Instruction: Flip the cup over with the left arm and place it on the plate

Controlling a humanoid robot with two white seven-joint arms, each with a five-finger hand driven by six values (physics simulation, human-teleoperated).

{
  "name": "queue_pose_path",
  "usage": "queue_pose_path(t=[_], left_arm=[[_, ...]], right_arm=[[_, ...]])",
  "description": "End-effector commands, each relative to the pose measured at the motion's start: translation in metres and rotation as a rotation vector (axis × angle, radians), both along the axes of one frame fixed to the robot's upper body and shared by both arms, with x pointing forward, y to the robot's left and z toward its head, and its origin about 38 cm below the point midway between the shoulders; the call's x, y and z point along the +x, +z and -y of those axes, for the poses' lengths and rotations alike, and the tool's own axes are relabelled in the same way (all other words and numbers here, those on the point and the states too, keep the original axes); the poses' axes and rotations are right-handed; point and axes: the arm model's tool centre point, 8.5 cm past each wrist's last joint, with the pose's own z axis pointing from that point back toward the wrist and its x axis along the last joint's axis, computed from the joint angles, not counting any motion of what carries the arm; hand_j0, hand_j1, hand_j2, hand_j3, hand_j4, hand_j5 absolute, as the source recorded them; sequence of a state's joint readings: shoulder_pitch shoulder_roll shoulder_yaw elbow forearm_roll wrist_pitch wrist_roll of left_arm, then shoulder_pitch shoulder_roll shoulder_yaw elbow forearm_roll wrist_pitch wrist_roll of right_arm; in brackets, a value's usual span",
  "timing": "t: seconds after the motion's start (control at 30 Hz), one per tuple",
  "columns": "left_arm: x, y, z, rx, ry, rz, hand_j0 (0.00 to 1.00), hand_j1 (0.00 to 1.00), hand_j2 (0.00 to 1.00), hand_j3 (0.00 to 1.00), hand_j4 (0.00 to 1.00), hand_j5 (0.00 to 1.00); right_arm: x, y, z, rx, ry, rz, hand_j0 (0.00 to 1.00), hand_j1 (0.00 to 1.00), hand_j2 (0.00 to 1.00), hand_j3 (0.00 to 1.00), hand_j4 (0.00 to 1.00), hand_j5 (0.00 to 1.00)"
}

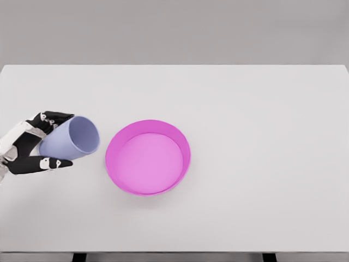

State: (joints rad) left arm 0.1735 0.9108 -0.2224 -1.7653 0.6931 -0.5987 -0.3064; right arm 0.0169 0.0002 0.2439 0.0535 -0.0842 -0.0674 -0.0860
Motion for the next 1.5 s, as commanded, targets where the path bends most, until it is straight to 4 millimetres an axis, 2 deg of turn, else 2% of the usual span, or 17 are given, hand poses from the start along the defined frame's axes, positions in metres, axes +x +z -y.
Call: queue_pose_path(t=[0.0, 0.13, 0.4, 0.6, 0.7, 0.97, 1.03, 1.13, 1.47], left_arm=[[-0.008, -0.024, 0.025, -0.082, -0.041, -0.055, 0.69, 0.69, 0.69, 0.69, 0.69, 0.69], [0.002, -0.033, 0.081, -0.224, -0.13, -0.054, 0.66, 0.66, 0.66, 0.66, 0.66, 0.66], [0.009, -0.031, 0.116, -0.335, -0.192, -0.054, 0.62, 0.62, 0.62, 0.62, 0.62, 0.62], [0.012, -0.029, 0.131, -0.442, -0.249, -0.094, 0.59, 0.59, 0.59, 0.59, 0.59, 0.59], [0.017, -0.022, 0.133, -0.474, -0.252, -0.086, 0.59, 0.59, 0.59, 0.59, 0.59, 0.59], [0.028, -0.013, 0.159, -0.568, -0.302, -0.064, 0.58, 0.58, 0.58, 0.58, 0.58, 0.58], [0.034, -0.015, 0.173, -0.577, -0.338, -0.088, 0.56, 0.56, 0.56, 0.56, 0.56, 0.56], [0.039, -0.026, 0.18, -0.594, -0.32, -0.112, 0.56, 0.56, 0.56, 0.56, 0.56, 0.56], [0.047, -0.036, 0.183, -0.583, -0.308, -0.144, 0.56, 0.56, 0.56, 0.56, 0.56, 0.56]], right_arm=[[0.0, 0.0, 0.0, 0.0, 0.0, 0.0, 1.0, 1.0, 1.0, 1.0, 1.0, 1.0], [0.0, 0.0, 0.0, 0.0, 0.0, 0.0, 1.0, 1.0, 1.0, 1.0, 1.0, 1.0], [0.0, 0.0, 0.0, 0.0, 0.0, 0.0, 1.0, 1.0, 1.0, 1.0, 1.0, 1.0], [0.0, 0.0, 0.0, 0.0, 0.0, 0.0, 1.0, 1.0, 1.0, 1.0, 1.0, 1.0], [0.0, 0.0, 0.0, 0.0, 0.0, 0.0, 1.0, 1.0, 1.0, 1.0, 1.0, 1.0], [0.0, 0.0, 0.0, 0.0, 0.0, 0.0, 1.0, 1.0, 1.0, 1.0, 1.0, 1.0], [0.0, 0.0, 0.0, 0.0, 0.0, 0.0, 1.0, 1.0, 1.0, 1.0, 1.0, 1.0], [0.0, 0.0, 0.0, 0.0, 0.0, 0.0, 1.0, 1.0, 1.0, 1.0, 1.0, 1.0], [0.0, 0.0, 0.0, 0.0, 0.0, 0.0, 1.0, 1.0, 1.0, 1.0, 1.0, 1.0]])
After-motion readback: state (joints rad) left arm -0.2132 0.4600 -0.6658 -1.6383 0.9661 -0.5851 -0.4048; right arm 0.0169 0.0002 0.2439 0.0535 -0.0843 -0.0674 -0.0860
